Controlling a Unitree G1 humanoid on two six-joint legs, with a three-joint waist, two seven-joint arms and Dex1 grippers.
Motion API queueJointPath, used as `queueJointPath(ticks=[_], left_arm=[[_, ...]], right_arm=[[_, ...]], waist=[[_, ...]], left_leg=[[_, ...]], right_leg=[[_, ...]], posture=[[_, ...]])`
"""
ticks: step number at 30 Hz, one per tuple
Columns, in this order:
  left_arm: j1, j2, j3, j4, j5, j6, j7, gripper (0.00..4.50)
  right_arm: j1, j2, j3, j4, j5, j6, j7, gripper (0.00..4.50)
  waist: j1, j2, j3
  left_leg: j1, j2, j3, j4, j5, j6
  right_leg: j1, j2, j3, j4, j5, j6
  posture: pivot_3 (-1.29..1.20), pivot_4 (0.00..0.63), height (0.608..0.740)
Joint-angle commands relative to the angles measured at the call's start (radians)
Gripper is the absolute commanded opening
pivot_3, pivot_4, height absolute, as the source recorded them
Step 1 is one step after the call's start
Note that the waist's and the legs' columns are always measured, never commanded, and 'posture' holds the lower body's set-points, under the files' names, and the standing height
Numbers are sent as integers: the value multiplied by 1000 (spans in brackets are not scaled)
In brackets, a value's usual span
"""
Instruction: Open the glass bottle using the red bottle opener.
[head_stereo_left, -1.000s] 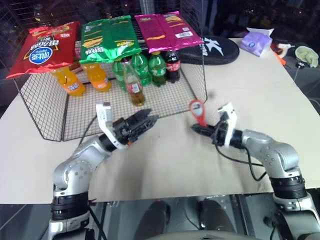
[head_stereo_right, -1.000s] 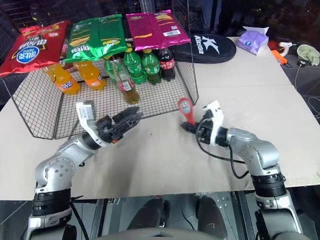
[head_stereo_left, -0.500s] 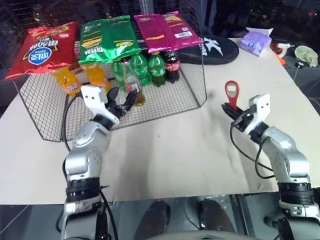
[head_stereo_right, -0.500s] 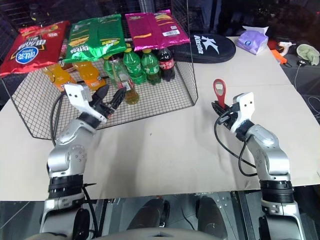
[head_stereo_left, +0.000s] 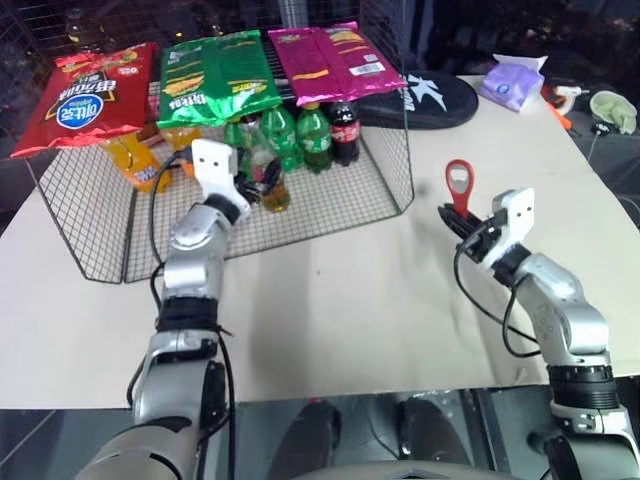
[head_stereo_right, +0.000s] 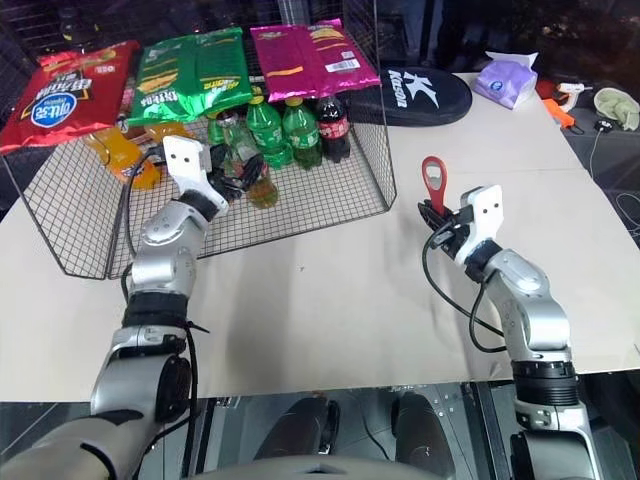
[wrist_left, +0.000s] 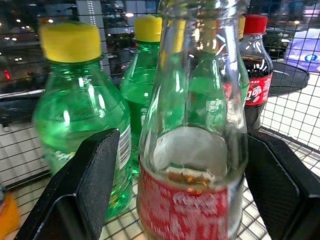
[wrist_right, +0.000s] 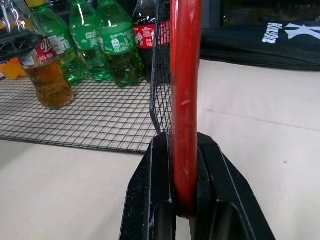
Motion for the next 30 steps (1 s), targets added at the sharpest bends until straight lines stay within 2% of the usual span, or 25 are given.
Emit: queueJointPath(ticks=[1,10,11,12,13,17,20,24,30], left_arm=[[-70,4,-2,99,13,-66,-32,3782],[-150,3,9,316,30,-149,-67,3782],[-154,2,12,327,28,-158,-69,3270],[-157,1,14,336,28,-165,-71,2938],[-159,0,14,342,27,-170,-72,2793],[-140,-6,13,317,15,-166,-100,2822],[-87,-10,7,218,-1,-139,-130,2822],[35,-1,-3,-15,-34,-45,-158,2822],[305,33,-16,-500,-117,204,-161,2822]], right_arm=[[4,8,-7,-63,2,-26,-14,0],[18,17,-3,-79,-6,-35,-31,0],[20,18,-1,-82,-7,-36,-31,0],[19,17,1,-83,-8,-38,-30,0],[19,16,1,-83,-10,-40,-29,0],[15,10,8,-83,-20,-60,-16,0],[14,11,7,-82,-28,-87,-10,0],[20,4,10,-85,-39,-105,-3,0],[14,-8,15,-81,-48,-122,10,0]], waist=[[0,0,0],[-4,0,0],[-4,0,0],[-4,0,0],[-4,0,0],[-5,0,0],[-7,0,0],[-17,0,0],[-28,0,0]], left_leg=[[0,0,0,0,0,0],[0,0,0,0,0,0],[0,0,0,0,0,0],[0,-1,0,0,0,0],[0,0,0,0,0,0],[0,-1,0,1,0,0],[0,-1,0,1,0,0],[-1,0,-1,1,0,0],[-1,2,1,1,0,0]], right_leg=[[0,0,0,0,0,0],[0,0,0,0,0,0],[0,0,0,1,0,0],[0,0,0,1,0,0],[0,0,0,1,0,0],[0,0,0,1,0,0],[-1,0,0,1,0,0],[-1,0,0,1,0,0],[-2,0,3,3,0,0]], posture=[[0,150,740],[0,150,740],[0,150,740],[0,150,740],[0,150,740],[0,150,740],[0,150,740],[0,150,740],[0,150,740]])
